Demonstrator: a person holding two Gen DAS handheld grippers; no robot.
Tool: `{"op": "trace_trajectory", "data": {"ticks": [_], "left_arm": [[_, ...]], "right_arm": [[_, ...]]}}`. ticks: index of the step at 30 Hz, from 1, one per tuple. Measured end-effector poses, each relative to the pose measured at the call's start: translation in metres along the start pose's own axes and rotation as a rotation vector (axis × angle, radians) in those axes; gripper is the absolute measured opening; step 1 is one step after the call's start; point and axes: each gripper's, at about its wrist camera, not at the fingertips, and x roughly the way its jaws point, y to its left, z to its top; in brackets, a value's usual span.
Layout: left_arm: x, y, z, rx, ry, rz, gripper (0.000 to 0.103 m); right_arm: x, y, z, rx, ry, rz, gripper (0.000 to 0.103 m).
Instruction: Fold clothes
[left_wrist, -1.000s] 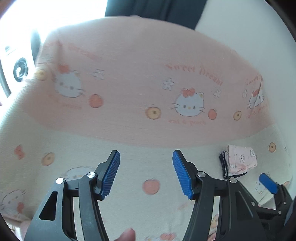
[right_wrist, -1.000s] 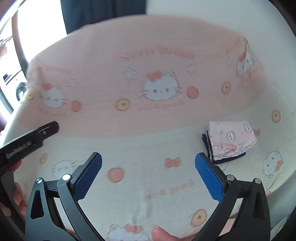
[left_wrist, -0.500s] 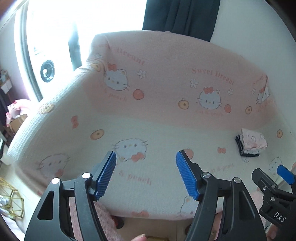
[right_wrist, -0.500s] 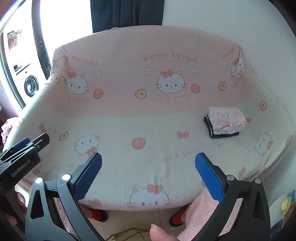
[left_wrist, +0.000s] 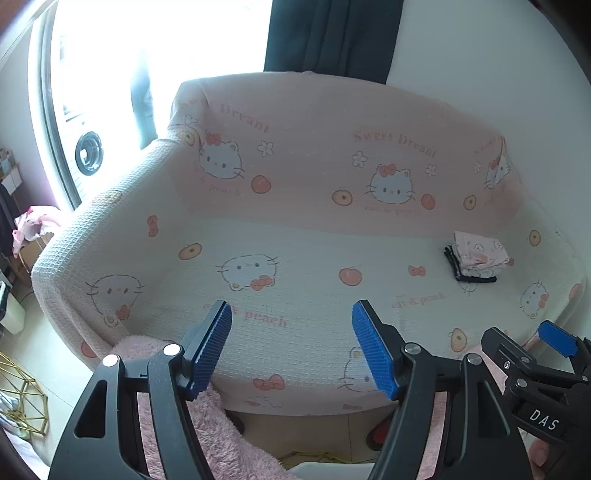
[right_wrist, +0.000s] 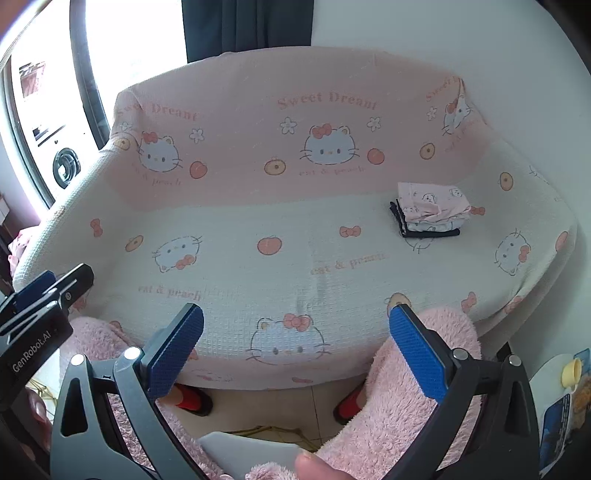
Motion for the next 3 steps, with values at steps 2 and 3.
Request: {"op": "trace_trajectory", "data": {"ticks": [2,3], "left_arm": [[0.0016,-0.0024,-0.0016,0.004,0.007,-0.012,0.070],[0.0023,-0.0034,-0.0030,0.008,0.011,-0.016,0.070]], "right_arm": [[-0.0034,-0.0012,0.0007,-0.004,-0.012,-0.007,0.102],[-0.0049,-0.0014,0.0012,-0.008,-0.019,-0.012,0.102]]}}
